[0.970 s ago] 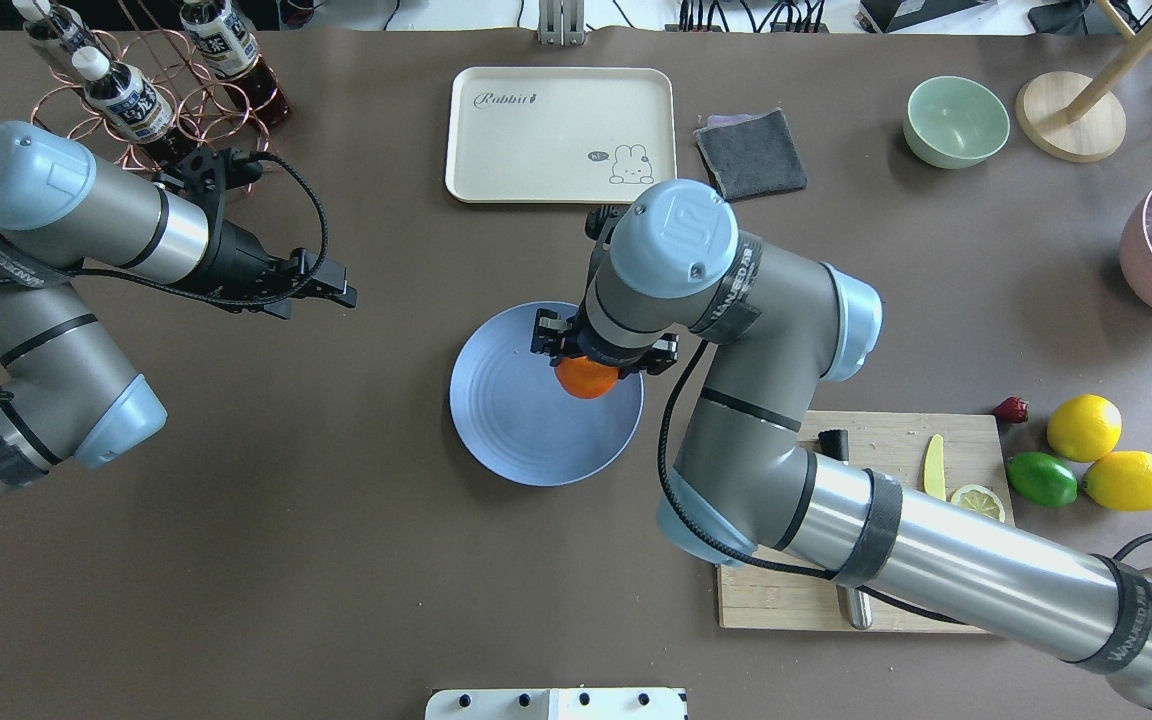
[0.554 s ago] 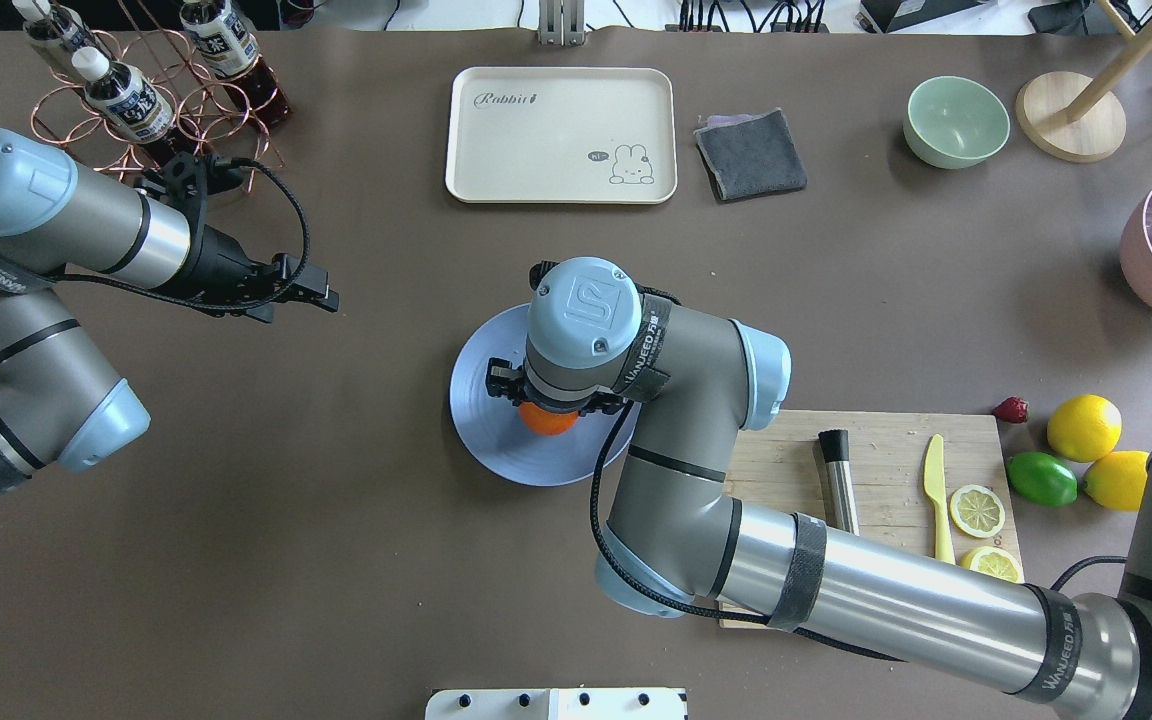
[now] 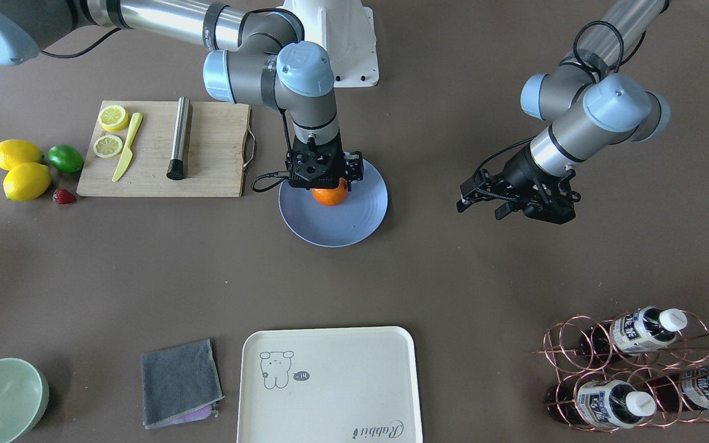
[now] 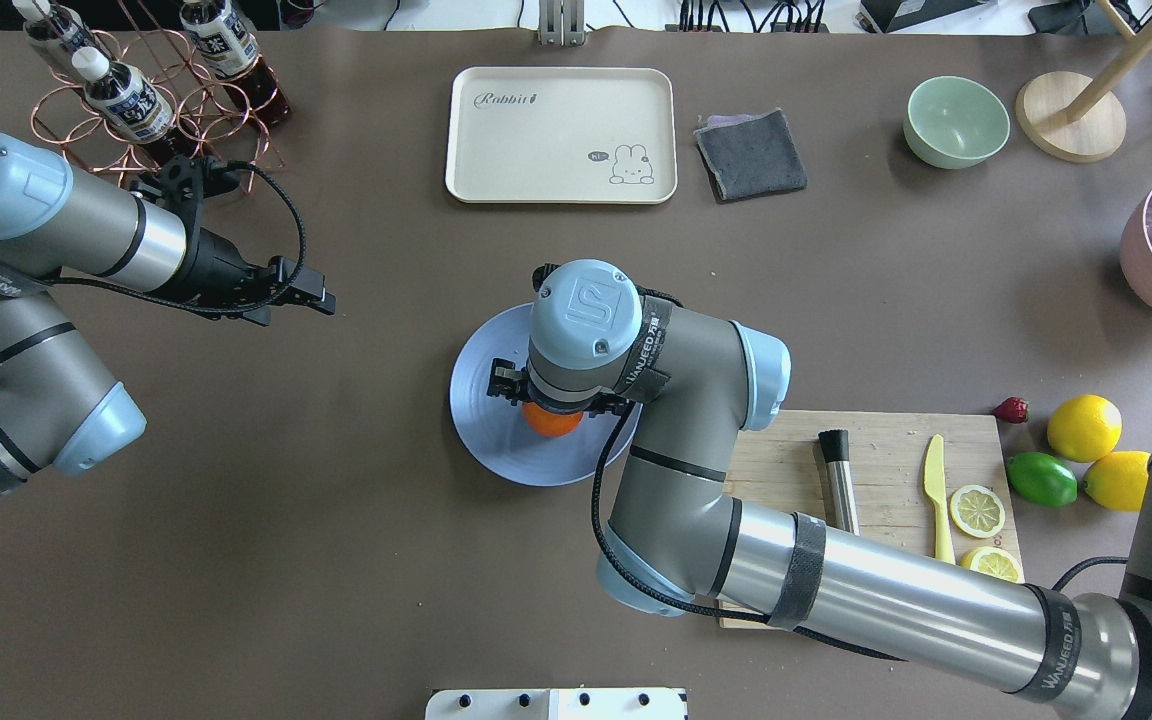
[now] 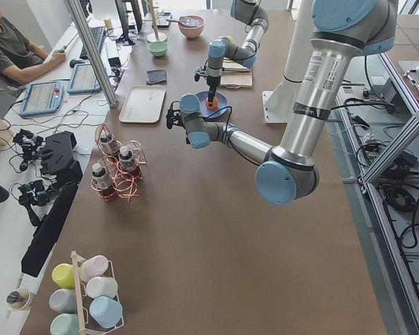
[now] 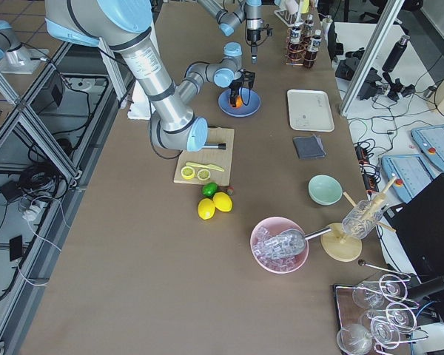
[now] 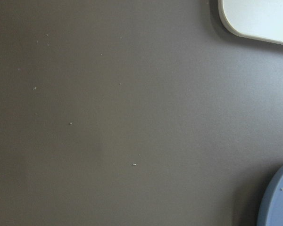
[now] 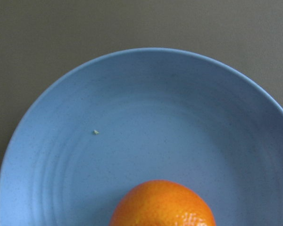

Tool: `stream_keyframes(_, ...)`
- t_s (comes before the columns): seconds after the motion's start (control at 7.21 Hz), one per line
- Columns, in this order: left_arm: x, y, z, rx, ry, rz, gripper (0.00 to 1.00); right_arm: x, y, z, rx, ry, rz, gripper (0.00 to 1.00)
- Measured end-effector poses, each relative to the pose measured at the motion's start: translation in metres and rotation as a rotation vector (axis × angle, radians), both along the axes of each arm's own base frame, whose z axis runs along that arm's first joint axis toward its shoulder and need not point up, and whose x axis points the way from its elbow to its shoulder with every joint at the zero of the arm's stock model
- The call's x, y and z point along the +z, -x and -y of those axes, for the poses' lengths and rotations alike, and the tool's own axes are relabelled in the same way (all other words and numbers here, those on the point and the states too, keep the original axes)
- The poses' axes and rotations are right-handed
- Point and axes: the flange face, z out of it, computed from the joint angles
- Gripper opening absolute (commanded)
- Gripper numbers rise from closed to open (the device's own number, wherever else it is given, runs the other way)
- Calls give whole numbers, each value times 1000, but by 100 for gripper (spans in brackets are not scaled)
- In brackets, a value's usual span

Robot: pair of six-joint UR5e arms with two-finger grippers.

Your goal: Pick orange to plate

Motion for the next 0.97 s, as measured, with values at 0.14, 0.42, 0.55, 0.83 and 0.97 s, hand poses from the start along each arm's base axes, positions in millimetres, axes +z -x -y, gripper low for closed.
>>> stream_keyframes(0.14, -1, 2, 2, -4, 4, 4, 97, -5, -9, 2, 6, -3, 15, 100)
stream_keyframes(0.42, 20, 48, 21, -24, -6, 79, 97, 16, -87, 33, 21, 12, 54, 100)
stream_keyframes(0.55, 47, 95, 27, -15, -30, 128, 97, 45, -142, 63, 8, 6, 50, 100)
stream_keyframes(0.83, 93, 197, 35, -4, -32, 162, 97, 140, -258, 119, -77, -57, -19, 100)
stream_keyframes(0.97, 116, 246, 36, 16, -39, 170, 97, 195, -321, 133, -131, -86, -45, 100)
